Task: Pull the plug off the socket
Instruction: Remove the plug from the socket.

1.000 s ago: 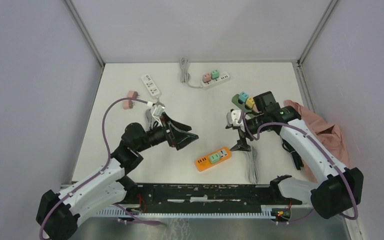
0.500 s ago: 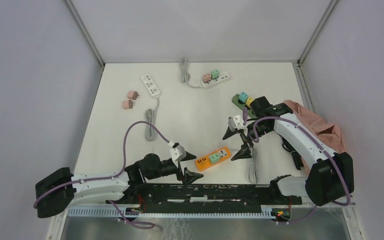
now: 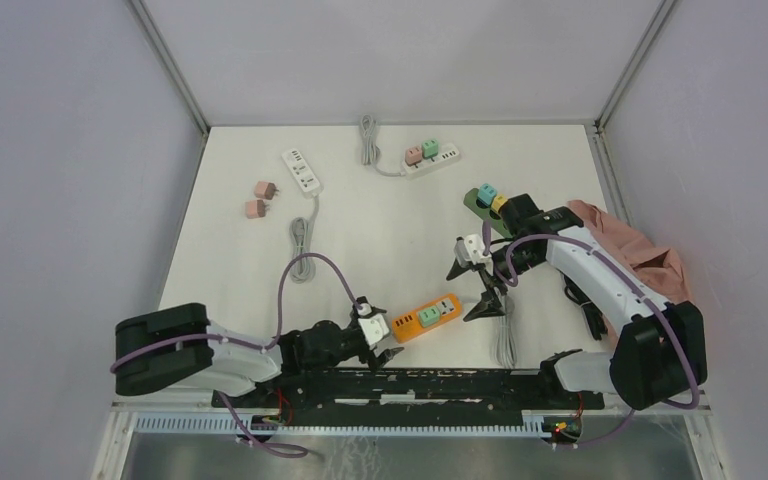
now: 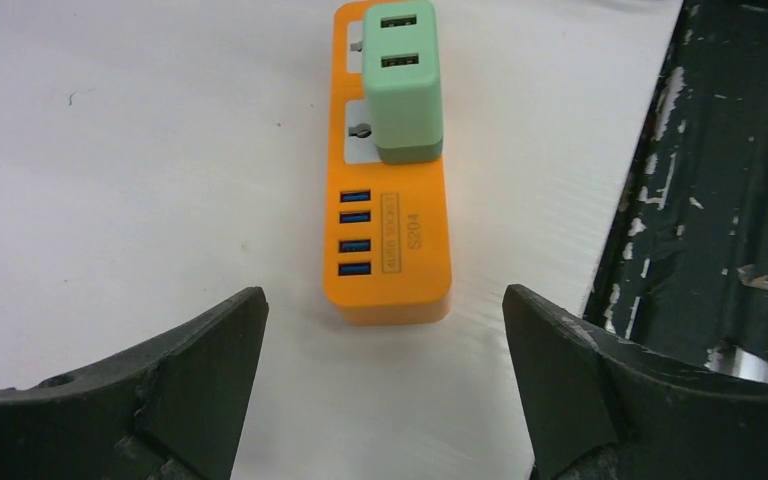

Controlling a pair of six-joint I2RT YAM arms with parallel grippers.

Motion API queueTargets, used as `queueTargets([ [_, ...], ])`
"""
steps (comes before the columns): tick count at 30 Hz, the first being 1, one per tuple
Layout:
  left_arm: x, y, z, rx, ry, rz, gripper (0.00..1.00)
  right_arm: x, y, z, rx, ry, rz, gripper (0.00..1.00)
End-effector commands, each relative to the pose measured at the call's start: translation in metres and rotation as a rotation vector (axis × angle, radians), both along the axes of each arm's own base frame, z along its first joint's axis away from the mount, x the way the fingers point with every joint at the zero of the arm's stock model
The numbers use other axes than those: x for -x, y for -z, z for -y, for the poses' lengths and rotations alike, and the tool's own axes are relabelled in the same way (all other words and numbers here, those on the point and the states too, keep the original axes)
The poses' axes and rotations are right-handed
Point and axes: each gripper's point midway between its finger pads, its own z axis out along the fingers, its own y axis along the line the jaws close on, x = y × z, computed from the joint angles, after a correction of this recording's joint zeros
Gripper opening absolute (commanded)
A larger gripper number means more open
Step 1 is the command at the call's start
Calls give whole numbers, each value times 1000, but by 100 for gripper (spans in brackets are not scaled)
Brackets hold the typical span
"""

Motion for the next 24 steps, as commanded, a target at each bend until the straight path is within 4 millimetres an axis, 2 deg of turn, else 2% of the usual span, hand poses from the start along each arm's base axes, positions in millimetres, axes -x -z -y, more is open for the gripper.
queueTargets([
  [1,-20,-36,21,98,-41,133,93,2,3,-2,-9,-14,4,98],
  [7,-17,-22,40,74,3,104,83,3,6,-2,6,-22,9,98],
  [13,-19,-8,43,55,-7,83,69,4,15,-5,44,-42,27,98],
  [21,-17,9,45,23,12,59,67,3,24,-11,73,-45,49,98],
  [24,-17,13,46,25,20,45,63,2,27,-17,69,-34,58,97],
])
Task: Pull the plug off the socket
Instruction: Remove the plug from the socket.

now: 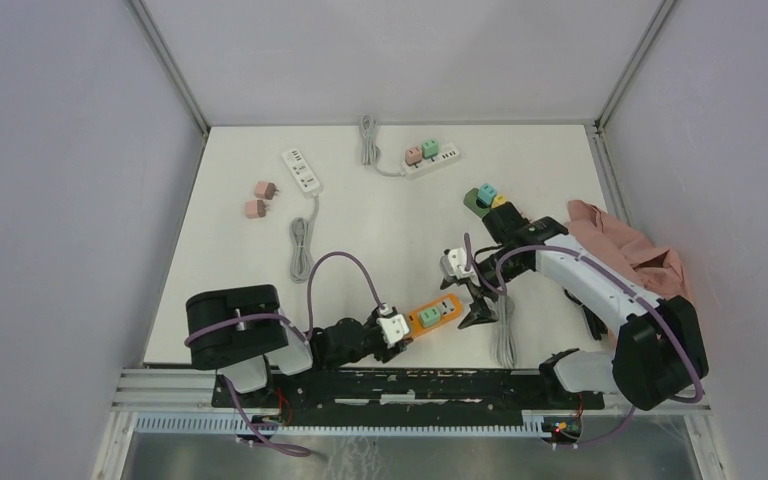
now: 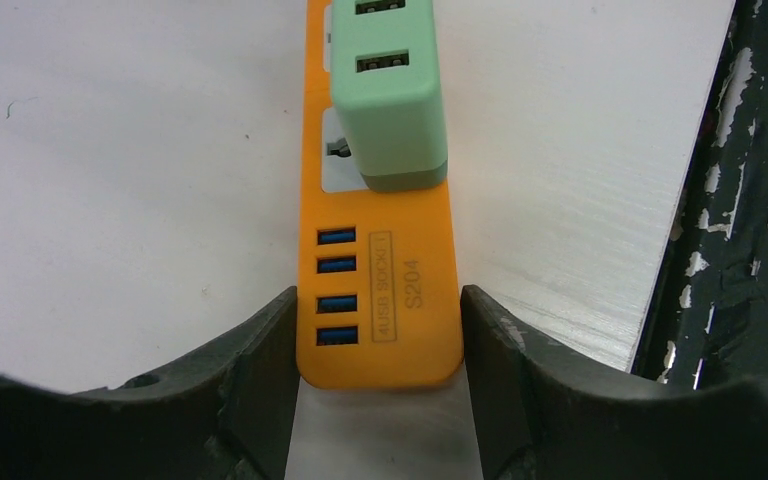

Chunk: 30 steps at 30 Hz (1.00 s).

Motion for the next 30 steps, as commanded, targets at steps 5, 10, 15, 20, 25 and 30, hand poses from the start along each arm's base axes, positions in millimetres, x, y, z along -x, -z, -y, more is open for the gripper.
queueTargets([
  [5,-2,-18,20,100,34,3,38,-18,12,-20,4,72,111,91],
  [10,2,-17,23,109,51,-19,11,-15,27,-29,50,45,139,79],
  [15,3,-18,24,115,57,-26,3,-12,36,-36,78,24,150,66],
  [20,3,-18,25,120,59,-34,3,-9,49,-39,129,-10,168,56],
  [25,3,-16,25,117,58,-39,3,-5,56,-42,162,-36,177,48],
  [30,2,-16,24,115,54,-36,3,-6,55,-43,186,-42,180,25],
])
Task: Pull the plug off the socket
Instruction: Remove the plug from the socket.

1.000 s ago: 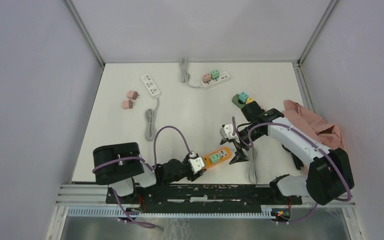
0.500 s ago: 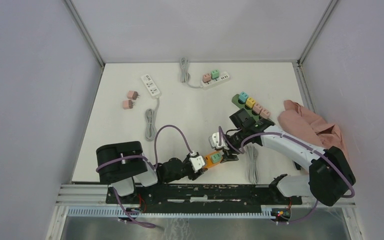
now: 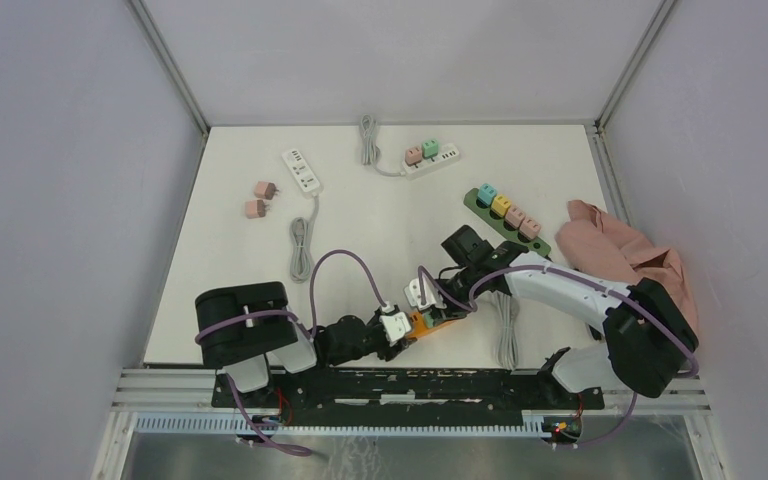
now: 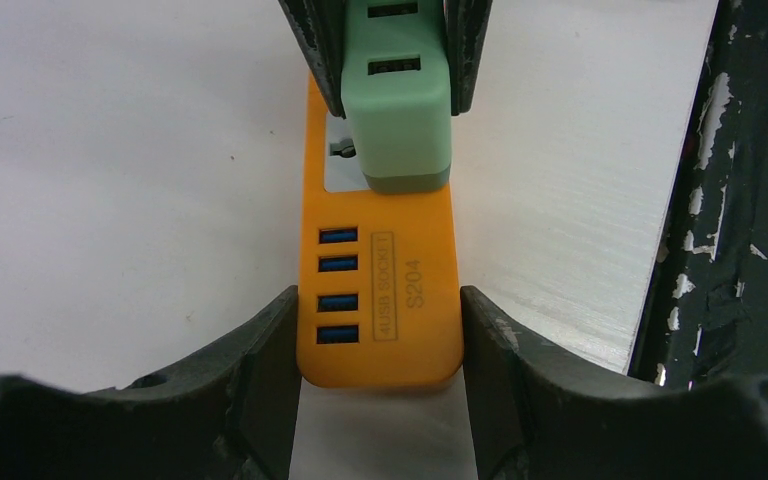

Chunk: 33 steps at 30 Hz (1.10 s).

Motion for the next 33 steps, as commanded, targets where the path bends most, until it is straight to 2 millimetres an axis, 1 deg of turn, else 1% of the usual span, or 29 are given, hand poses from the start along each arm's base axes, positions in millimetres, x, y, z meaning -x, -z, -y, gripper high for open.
queueTargets([
  [1,0,-16,12,74,15,-2,3,-8,-8,-4,13,7,29,20],
  [4,0,-15,9,69,12,-4,3,-10,-8,3,36,6,31,7],
  [6,0,-14,6,66,11,-5,3,-8,-5,8,51,-6,26,1],
  [9,0,-13,5,64,10,-11,3,-3,0,12,66,-33,14,0],
  [11,-1,-13,5,66,11,-18,3,4,-1,11,51,-64,-7,0],
  [13,0,-11,8,62,19,-26,3,15,-4,5,26,-94,-32,0],
  [15,-1,-10,11,61,25,-29,3,18,-7,-6,4,-62,-72,0],
  [18,-1,-10,15,65,29,-33,3,4,-14,-22,-15,40,-90,0],
  [20,-1,-9,16,65,30,-37,3,-7,-14,-25,-1,99,-76,0],
  [22,-1,-7,14,59,24,-40,3,-17,-12,-19,23,128,-38,0],
  [25,-1,-5,10,56,15,-43,3,-29,-16,0,26,141,-6,0],
  [27,-1,-5,7,61,11,-46,3,-20,-12,14,40,78,4,0],
  [29,-2,-4,6,66,7,-47,3,-5,-5,22,40,-11,8,0],
  [30,-2,-4,6,68,9,-47,3,-1,-1,24,39,-45,9,0],
  [33,-2,-5,6,74,9,-53,3,5,5,25,60,-88,9,0],
])
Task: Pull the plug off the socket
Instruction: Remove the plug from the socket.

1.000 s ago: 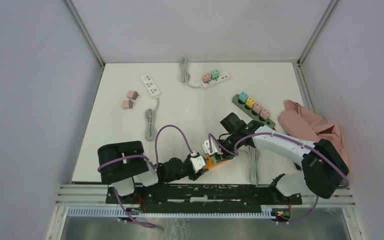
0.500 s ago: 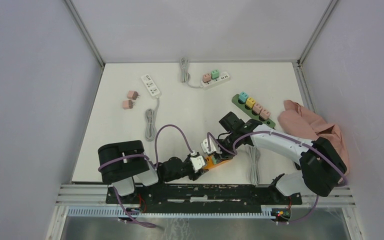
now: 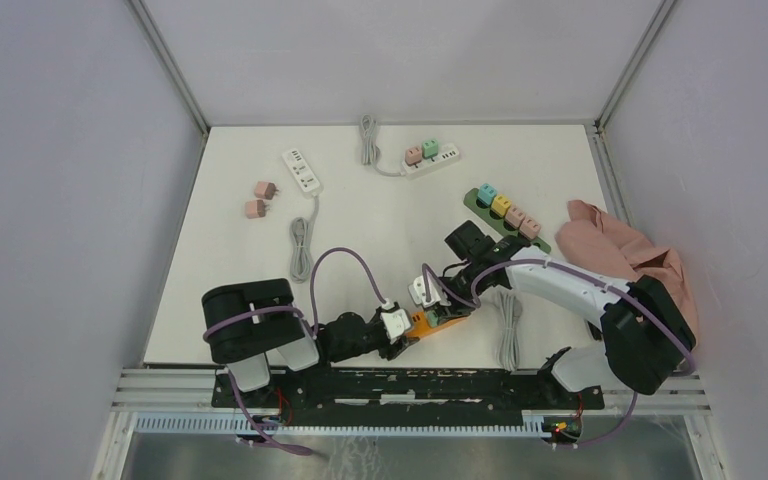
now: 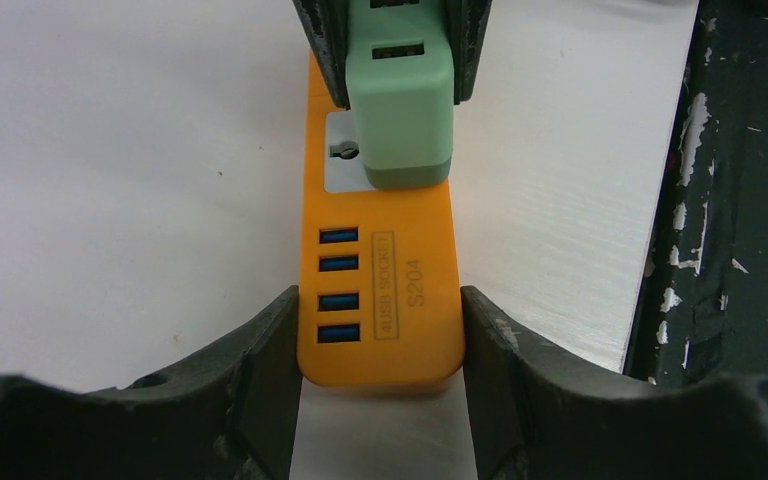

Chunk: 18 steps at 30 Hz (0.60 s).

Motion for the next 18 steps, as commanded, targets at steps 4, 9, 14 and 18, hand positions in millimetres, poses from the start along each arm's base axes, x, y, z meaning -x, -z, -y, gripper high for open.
queueTargets([
  [4,0,-5,1,47,-9,-30,3,9,5,-1,41,-57,31,0],
  [9,0,-5,3,47,-9,-30,3,3,-6,-20,9,27,-1,0],
  [14,-1,-2,0,38,-16,-34,3,-14,-13,-14,15,105,4,0],
  [18,-3,-1,-3,35,-31,-32,3,-14,-12,5,15,70,23,0],
])
